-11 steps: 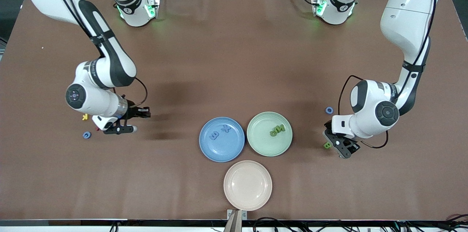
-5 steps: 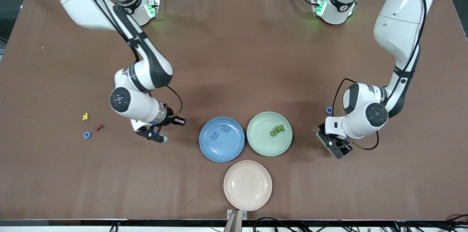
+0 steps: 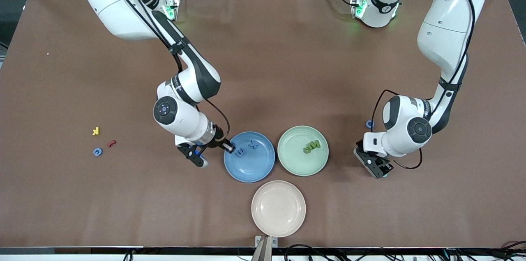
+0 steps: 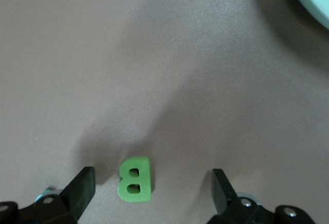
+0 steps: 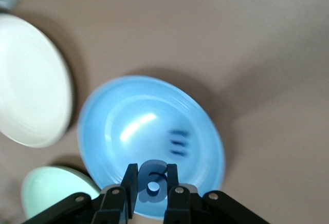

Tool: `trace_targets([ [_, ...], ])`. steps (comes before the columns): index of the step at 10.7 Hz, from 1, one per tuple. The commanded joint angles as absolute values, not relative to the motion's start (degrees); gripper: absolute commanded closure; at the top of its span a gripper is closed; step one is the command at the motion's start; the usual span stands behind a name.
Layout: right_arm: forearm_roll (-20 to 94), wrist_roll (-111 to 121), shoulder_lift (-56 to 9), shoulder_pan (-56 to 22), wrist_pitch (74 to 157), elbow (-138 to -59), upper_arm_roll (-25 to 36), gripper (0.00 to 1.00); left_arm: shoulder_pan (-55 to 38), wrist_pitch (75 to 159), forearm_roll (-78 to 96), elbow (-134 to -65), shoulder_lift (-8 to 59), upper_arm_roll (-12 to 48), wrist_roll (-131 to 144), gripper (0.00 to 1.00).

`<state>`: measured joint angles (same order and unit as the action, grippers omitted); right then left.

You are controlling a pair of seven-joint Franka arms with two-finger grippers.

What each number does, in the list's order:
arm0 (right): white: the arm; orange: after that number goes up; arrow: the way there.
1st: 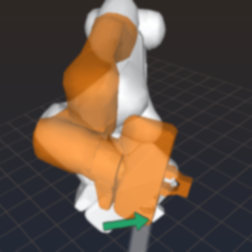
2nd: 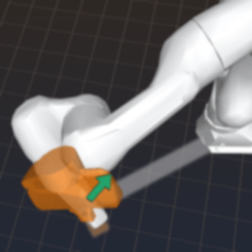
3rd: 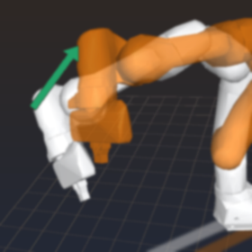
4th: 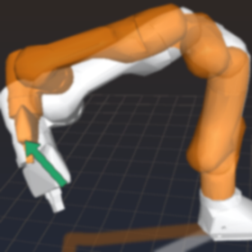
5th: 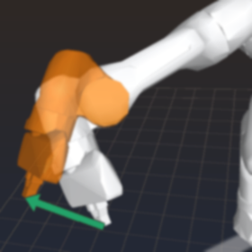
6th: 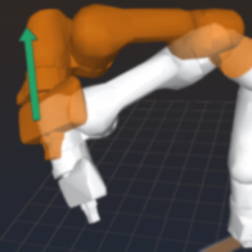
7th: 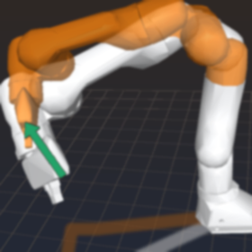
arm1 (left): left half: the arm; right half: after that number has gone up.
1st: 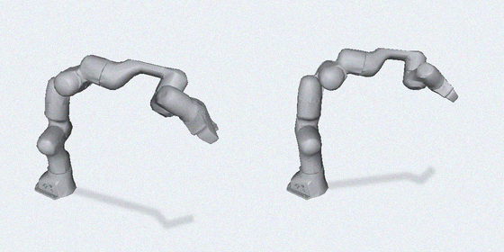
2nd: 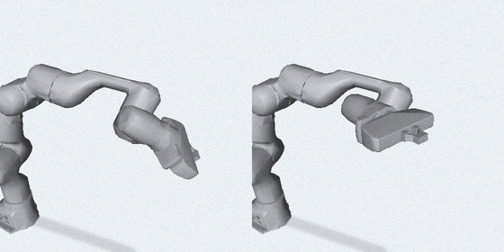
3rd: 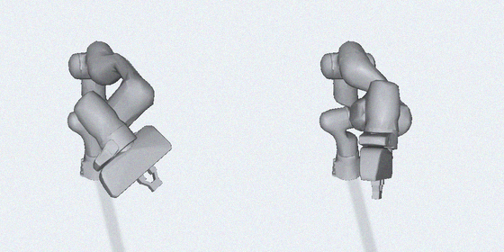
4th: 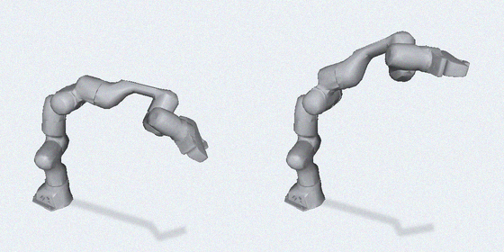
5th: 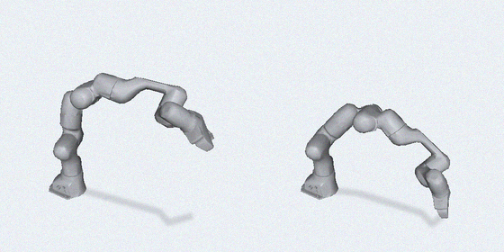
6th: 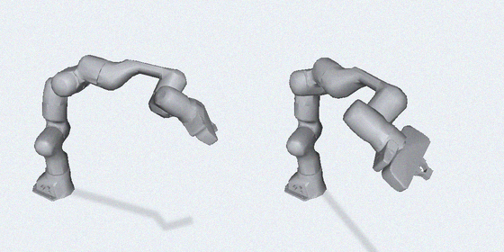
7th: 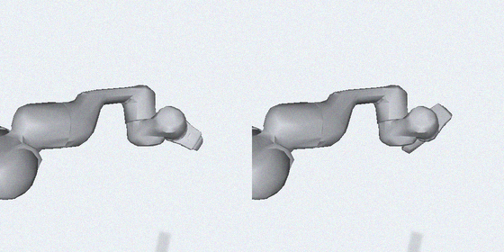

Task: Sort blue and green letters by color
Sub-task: 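Grasp the green B with the left gripper while the right gripper releases 6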

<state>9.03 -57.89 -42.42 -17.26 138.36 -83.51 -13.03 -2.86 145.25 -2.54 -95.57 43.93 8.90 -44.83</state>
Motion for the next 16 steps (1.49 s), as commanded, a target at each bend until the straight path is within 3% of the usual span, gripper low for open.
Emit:
trace_targets([
  [1, 11.2, -61.0, -49.1, -19.0, 144.5, -74.4, -13.2, 1.0, -3.2, 146.3, -3.1, -95.7, 43.9, 8.6, -45.5, 0.56],
  [2, 11.2, -62.7, -49.3, -19.1, 145.0, -74.0, -13.2, 0.95, -3.3, 146.2, -3.1, -95.7, 43.8, 8.4, -45.5, 0.96],
  [3, 11.3, -64.6, -49.3, -19.5, 145.4, -74.0, -13.2, 0.27, -3.3, 146.2, -3.1, -95.7, 43.8, 8.4, -45.5, 1.0],
  [4, 11.2, -66.0, -49.3, -20.2, 145.9, -74.3, -13.1, 0.0, -3.4, 146.2, -3.1, -95.7, 43.8, 8.3, -45.9, 1.0],
  [7, 9.0, -62.2, -48.9, -20.0, 145.5, -74.7, -12.8, 0.0, -3.3, 146.2, -5.0, -95.7, 43.9, 8.0, -45.9, 1.0],
  [11, 7.1, -45.7, -47.1, -15.8, 133.4, -76.8, -12.6, 0.0, -3.3, 145.4, -4.6, -95.5, 43.2, 7.1, -44.9, 1.0],
  [16, 3.3, -25.3, -42.0, -6.9, 124.8, -82.8, -12.5, 0.0, -7.7, 135.9, -4.7, -94.0, 39.4, 6.3, -23.8, 1.0],
])
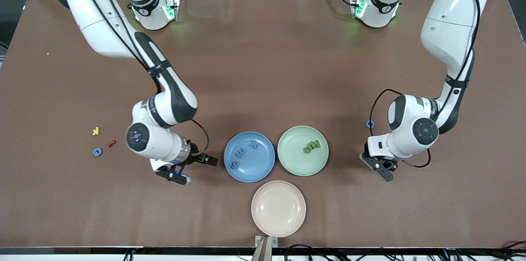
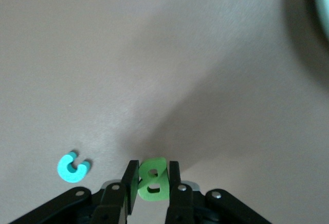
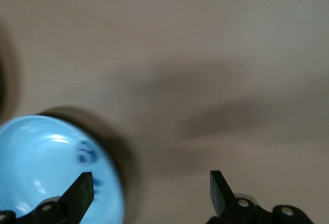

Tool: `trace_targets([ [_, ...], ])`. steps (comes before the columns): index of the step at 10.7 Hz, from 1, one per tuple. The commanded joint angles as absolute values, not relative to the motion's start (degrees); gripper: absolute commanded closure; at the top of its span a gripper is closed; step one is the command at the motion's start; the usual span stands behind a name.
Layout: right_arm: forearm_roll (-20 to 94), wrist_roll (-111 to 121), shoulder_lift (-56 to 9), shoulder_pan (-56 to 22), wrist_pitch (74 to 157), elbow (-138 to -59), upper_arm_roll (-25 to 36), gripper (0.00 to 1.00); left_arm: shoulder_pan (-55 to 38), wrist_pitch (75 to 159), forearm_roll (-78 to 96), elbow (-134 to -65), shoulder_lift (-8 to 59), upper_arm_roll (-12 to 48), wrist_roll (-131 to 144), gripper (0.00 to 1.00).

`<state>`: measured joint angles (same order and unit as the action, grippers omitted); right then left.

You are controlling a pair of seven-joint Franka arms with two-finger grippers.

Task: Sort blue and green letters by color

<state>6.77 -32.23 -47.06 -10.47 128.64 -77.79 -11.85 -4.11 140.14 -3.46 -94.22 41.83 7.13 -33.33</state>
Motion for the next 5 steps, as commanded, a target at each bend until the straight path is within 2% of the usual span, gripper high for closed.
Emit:
trace_targets([
  [1, -0.2, -23.4, -41.3, -5.5, 121.8, -82.7, -12.4, 0.0, -9.2, 133.7, -4.7, -93.2, 39.1, 6.2, -20.1, 1.0],
  [3, -6.7, -18.4, -40.7, -1.4, 118.7, -82.8, -12.6, 0.0, -12.5, 130.5, -4.3, -92.3, 37.7, 6.2, -12.5, 1.0],
  [5, -7.2, -7.8, -40.0, 2.2, 117.6, -83.7, -12.5, 0.0, -16.1, 128.7, -4.2, -91.3, 37.6, 6.2, -3.9, 1.0],
])
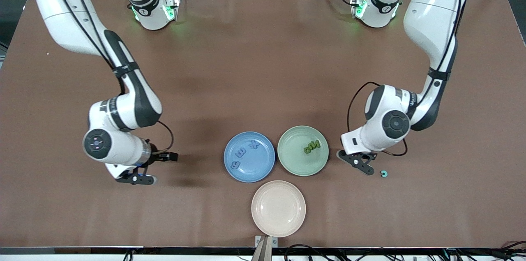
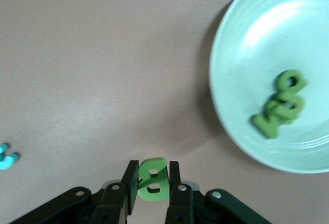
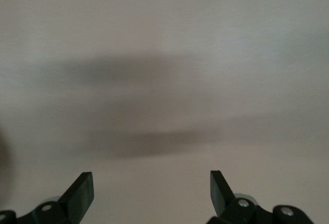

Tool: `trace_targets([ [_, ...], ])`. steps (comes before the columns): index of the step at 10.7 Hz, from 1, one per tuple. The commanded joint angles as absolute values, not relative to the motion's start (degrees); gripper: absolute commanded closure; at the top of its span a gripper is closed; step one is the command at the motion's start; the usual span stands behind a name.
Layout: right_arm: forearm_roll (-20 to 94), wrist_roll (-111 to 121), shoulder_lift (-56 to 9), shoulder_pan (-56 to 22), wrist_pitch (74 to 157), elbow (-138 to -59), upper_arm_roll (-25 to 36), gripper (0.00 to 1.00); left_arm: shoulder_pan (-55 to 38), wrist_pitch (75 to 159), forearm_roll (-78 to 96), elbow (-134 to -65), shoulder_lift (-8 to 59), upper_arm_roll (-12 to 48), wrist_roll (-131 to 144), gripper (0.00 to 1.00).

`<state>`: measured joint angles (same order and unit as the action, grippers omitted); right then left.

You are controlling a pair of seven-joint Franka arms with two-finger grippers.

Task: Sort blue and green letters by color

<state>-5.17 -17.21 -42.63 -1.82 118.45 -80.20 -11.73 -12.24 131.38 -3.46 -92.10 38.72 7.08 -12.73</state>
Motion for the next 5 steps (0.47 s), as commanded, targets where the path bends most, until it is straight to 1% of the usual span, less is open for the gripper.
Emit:
trace_targets([
  [1, -8.0, -1.5, -39.6, 4.5, 117.6, -84.8, -12.5, 0.0, -18.0, 128.3, -3.4, -90.7, 37.8, 6.2, 0.1, 1.0],
  [3, -11.1, 15.3, -38.8, 10.9, 117.7, -85.9, -12.5, 0.0, -20.8, 128.4, 0.5, -89.2, 38.2, 6.2, 4.2, 1.0],
  [5, -14.7, 28.5, -39.2, 15.2, 118.6, -85.5, -12.6, 0.0, -22.4, 128.3, 2.7, -88.3, 38.4, 6.2, 7.6, 1.0],
])
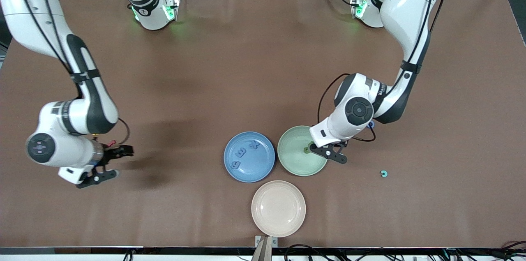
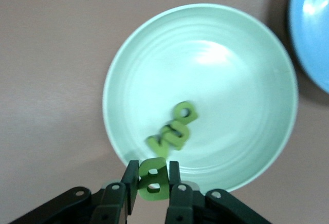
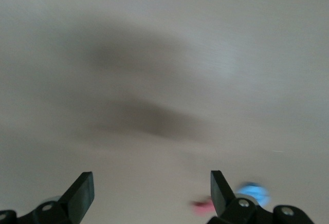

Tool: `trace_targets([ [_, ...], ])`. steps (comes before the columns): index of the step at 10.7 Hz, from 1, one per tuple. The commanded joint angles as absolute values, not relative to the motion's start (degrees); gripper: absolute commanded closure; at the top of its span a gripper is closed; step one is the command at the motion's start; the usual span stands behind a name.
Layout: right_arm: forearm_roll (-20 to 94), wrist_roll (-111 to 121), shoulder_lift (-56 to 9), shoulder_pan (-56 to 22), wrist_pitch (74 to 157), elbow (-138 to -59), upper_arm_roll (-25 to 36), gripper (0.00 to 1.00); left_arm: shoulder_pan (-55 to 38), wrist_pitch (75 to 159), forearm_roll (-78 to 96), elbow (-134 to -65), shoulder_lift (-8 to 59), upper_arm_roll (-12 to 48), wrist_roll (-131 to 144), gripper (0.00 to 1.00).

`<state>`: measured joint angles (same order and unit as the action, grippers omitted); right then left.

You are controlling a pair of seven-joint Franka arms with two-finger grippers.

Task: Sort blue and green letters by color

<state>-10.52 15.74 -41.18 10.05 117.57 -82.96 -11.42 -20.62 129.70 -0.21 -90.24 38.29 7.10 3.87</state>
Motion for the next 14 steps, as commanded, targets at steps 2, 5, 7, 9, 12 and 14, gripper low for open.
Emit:
trace_targets([
  [2, -15.0, 39.0, -39.5, 17.4, 120.9, -85.7, -12.6, 0.0, -22.7, 128.4, 5.0, -88.0, 38.5, 6.2, 12.1, 1.0],
  [5, -15.2, 54.7, -40.0, 19.2, 126.6, -86.5, -12.5, 0.0, -22.2, 128.7, 5.3, -88.0, 38.7, 5.9, 13.1, 0.0],
  [7, -15.1, 63.1, -40.0, 21.3, 136.3, -92.2, -12.6, 0.0, -22.0, 128.7, 4.9, -88.1, 38.2, 5.8, 12.3, 0.0],
  [9, -14.9, 66.4, -39.7, 23.6, 143.3, -97.8, -12.7, 0.0, -20.8, 128.8, 4.0, -88.4, 36.7, 5.8, 12.4, 0.0],
  [12, -14.4, 65.3, -39.6, 25.0, 143.2, -100.9, -13.0, 0.0, -16.6, 128.7, 3.9, -93.2, 31.0, 5.9, 13.1, 0.0],
  [14, -14.3, 64.8, -39.5, 26.0, 143.0, -102.3, -13.1, 0.0, -11.3, 128.7, 4.0, -97.7, 27.2, 6.2, 13.8, 0.0],
])
